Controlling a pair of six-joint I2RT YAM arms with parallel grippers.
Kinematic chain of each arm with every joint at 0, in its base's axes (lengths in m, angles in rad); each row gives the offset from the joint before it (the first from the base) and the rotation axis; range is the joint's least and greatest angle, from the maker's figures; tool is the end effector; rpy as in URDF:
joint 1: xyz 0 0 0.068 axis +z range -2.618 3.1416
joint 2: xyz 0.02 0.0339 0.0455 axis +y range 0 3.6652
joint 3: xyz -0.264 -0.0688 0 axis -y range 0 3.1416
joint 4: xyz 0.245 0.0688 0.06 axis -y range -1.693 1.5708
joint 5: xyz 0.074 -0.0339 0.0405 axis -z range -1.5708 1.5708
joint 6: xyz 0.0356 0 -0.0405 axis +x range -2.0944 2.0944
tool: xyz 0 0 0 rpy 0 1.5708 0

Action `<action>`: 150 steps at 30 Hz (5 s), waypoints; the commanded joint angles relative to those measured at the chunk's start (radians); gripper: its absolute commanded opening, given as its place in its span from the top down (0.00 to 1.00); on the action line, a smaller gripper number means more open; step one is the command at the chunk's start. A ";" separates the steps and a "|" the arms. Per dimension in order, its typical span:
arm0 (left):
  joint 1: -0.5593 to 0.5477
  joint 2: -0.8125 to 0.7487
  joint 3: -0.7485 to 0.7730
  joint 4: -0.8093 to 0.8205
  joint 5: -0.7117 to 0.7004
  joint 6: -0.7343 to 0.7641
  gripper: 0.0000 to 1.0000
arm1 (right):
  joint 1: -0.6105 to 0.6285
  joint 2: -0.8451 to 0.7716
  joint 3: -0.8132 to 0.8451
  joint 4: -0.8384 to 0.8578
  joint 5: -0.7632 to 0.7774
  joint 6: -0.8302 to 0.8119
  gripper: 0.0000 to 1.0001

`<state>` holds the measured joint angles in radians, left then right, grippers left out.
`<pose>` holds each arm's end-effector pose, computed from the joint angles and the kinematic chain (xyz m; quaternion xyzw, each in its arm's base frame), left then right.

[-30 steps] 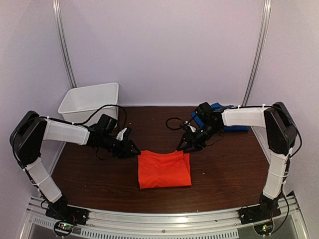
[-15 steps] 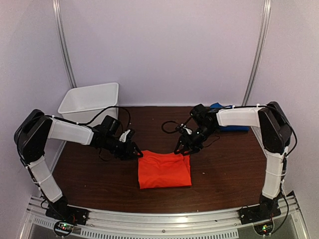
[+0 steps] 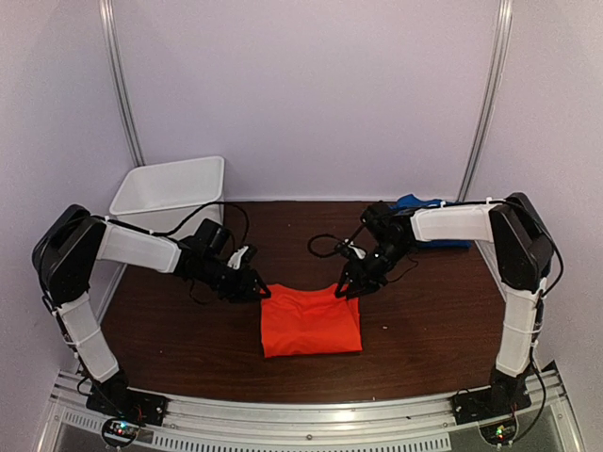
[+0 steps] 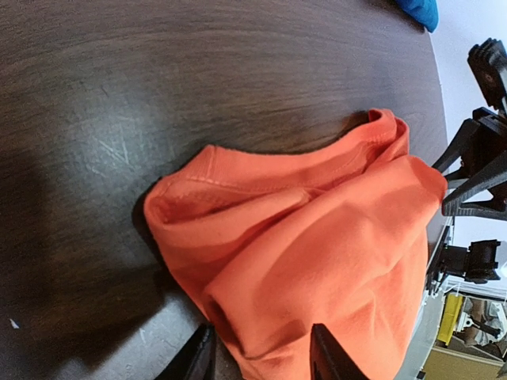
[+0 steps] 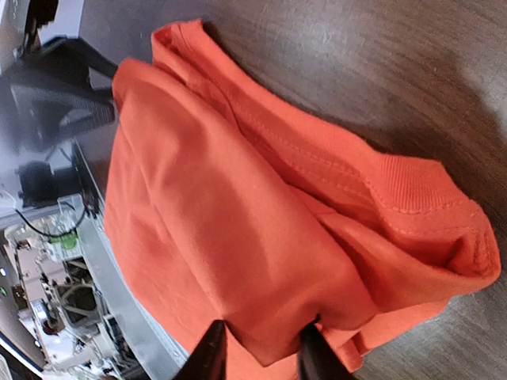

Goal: Fold and stack the mixed laundry pile
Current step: Fold the 2/3-rectangle-folded T-shirt at the center of the board, then smooth out the square-folded T-shirt at the center of the board, then pick up the square-folded T-shirt from the center of the board.

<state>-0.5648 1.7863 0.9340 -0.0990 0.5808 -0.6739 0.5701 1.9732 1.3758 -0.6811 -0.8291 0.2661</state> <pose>0.2794 -0.2002 0.1420 0.0374 0.9159 -0.3916 0.0795 0.3124 0.2315 0.1743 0.1951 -0.8862 -0.4183 0.0400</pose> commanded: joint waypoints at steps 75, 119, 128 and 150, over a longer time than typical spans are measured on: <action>0.055 -0.105 0.563 -0.226 -0.438 0.362 0.02 | -0.240 -0.380 0.007 0.264 0.257 0.097 0.04; -0.080 0.002 0.275 -0.040 -0.216 0.310 0.02 | -0.227 -0.250 -0.327 0.382 0.008 0.421 0.43; -0.310 0.118 0.477 -0.182 -0.352 0.559 0.37 | -0.232 -0.212 -0.443 0.513 0.002 0.517 0.41; -0.538 0.412 0.612 0.032 -0.542 0.968 0.70 | -0.246 -0.263 -0.537 0.583 -0.071 0.580 0.43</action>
<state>-1.0992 2.1696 1.5410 -0.1127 0.0463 0.2279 0.3351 1.7504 0.8574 -0.1078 -0.8829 0.8452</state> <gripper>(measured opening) 0.310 0.568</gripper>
